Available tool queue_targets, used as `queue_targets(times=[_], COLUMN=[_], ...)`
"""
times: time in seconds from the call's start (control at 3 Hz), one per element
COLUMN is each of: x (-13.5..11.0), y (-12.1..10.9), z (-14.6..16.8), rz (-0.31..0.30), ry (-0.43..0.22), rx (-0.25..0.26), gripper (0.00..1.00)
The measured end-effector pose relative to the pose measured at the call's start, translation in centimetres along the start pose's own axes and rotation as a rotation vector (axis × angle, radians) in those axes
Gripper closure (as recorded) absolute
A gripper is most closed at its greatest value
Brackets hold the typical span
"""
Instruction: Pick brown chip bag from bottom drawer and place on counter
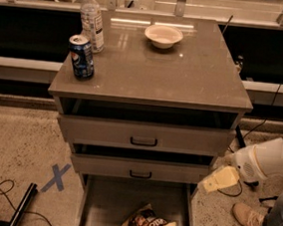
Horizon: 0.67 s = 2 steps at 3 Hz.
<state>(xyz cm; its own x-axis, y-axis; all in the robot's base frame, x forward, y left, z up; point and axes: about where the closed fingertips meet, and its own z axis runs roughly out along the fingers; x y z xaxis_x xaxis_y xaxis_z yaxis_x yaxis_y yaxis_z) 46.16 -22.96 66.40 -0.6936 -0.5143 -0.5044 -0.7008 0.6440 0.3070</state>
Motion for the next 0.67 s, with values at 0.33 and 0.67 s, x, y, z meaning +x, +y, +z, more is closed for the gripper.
queue_targets(times=[0.33,0.67], x=[0.32,0.28], y=[-0.9,-0.83], z=[-0.53,-0.44], rz=[-0.062,-0.064], ry=[-0.028,-0.026], rx=[0.036,0.033], gripper=[0.0,0.0])
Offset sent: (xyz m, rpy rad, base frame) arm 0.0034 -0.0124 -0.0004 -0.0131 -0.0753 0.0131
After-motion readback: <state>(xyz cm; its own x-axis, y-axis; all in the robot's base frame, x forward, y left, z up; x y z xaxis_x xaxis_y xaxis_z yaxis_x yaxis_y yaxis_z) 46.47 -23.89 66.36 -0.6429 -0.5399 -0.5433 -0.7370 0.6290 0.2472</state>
